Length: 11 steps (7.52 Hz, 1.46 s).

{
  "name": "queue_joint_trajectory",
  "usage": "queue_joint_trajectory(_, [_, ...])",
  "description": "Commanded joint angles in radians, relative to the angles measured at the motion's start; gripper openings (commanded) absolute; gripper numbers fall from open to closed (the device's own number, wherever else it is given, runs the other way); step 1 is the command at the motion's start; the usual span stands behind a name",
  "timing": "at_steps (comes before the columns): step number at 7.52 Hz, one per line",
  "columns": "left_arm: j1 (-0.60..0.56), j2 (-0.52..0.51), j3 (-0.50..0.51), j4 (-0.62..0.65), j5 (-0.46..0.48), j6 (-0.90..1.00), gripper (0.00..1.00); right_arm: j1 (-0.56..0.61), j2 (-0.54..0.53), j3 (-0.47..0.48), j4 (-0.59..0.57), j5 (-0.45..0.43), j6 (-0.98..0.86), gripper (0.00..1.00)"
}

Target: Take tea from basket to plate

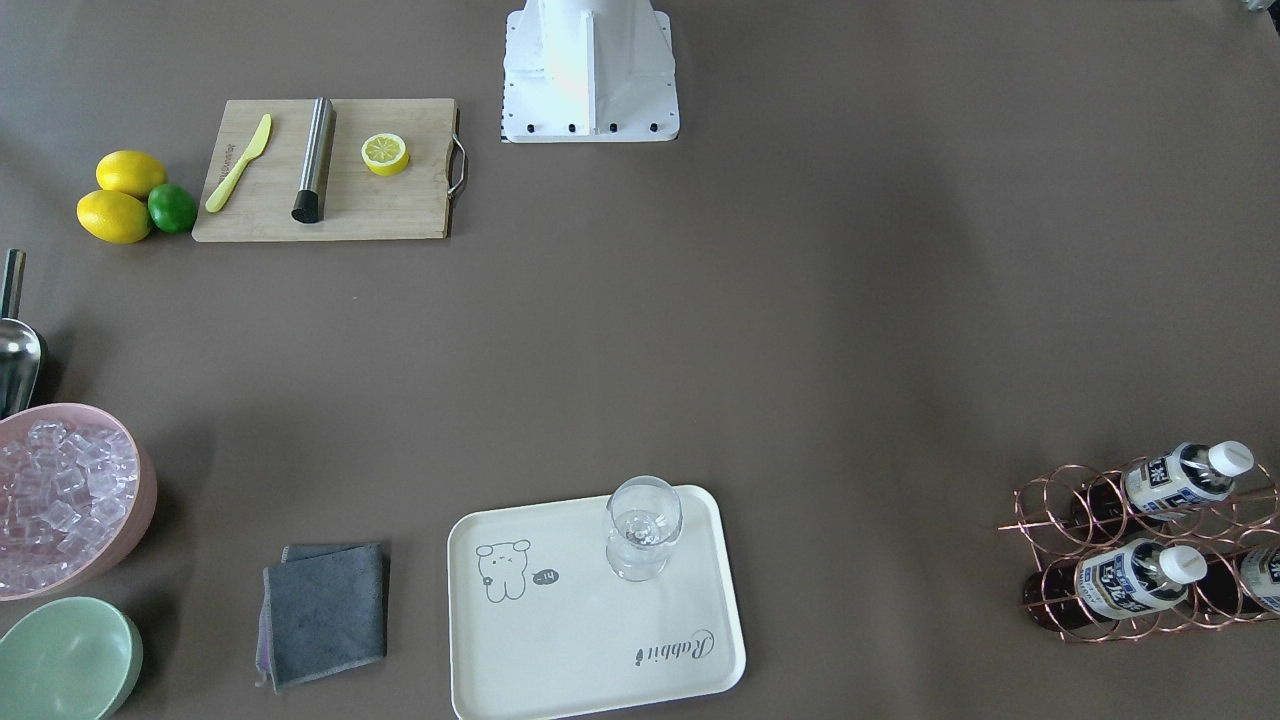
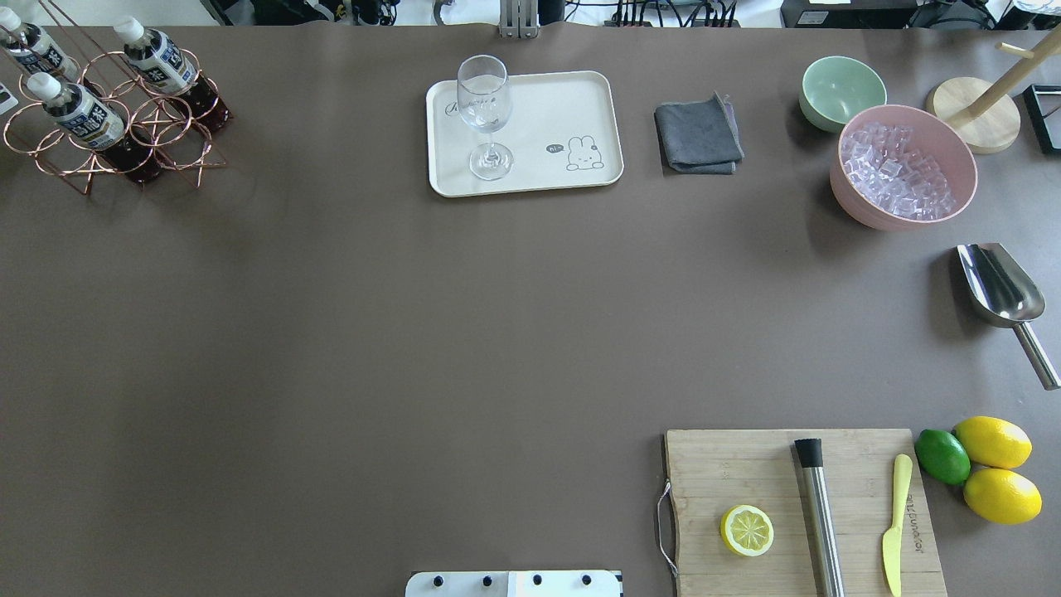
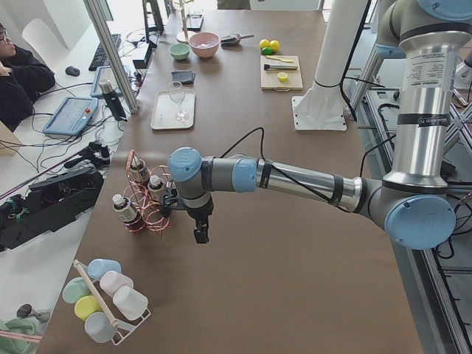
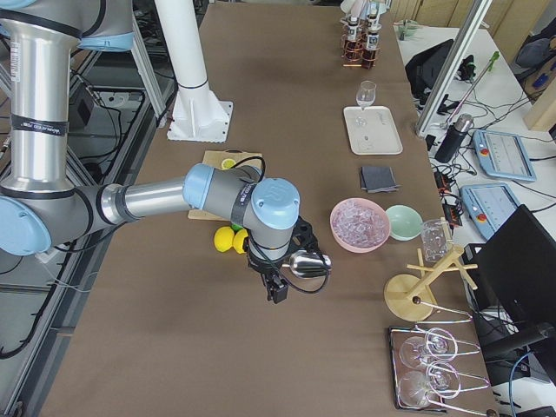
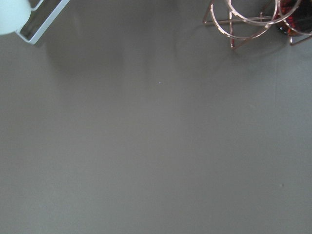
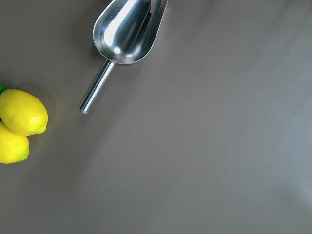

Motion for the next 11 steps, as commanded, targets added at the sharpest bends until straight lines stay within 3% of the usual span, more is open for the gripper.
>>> queue_joint_trajectory(1, [0.003,-0.058,-0.001,0.004,0.057,0.249,0.98,0.002,0.005,0.005,0.002,0.003,0.000,1.00])
queue_joint_trajectory(2, [0.002,-0.100,0.003,0.001,0.098,0.311,0.98,0.000,0.016,-0.001,0.002,0.000,0.015,1.00])
queue_joint_trajectory(5, [0.003,-0.206,-0.010,0.000,0.097,0.388,0.98,-0.056,0.085,-0.067,0.004,-0.006,0.168,1.00])
queue_joint_trajectory(6, [0.005,-0.222,-0.005,0.000,0.091,0.493,0.98,-0.070,0.115,-0.095,0.002,-0.006,0.239,1.00])
queue_joint_trajectory(10, [0.078,-0.340,0.048,0.014,0.102,0.751,0.98,-0.124,0.183,-0.083,-0.001,0.006,0.466,1.00])
queue_joint_trajectory(11, [0.082,-0.393,0.102,0.012,0.102,0.803,0.98,-0.158,0.191,-0.052,-0.001,0.006,0.475,1.00])
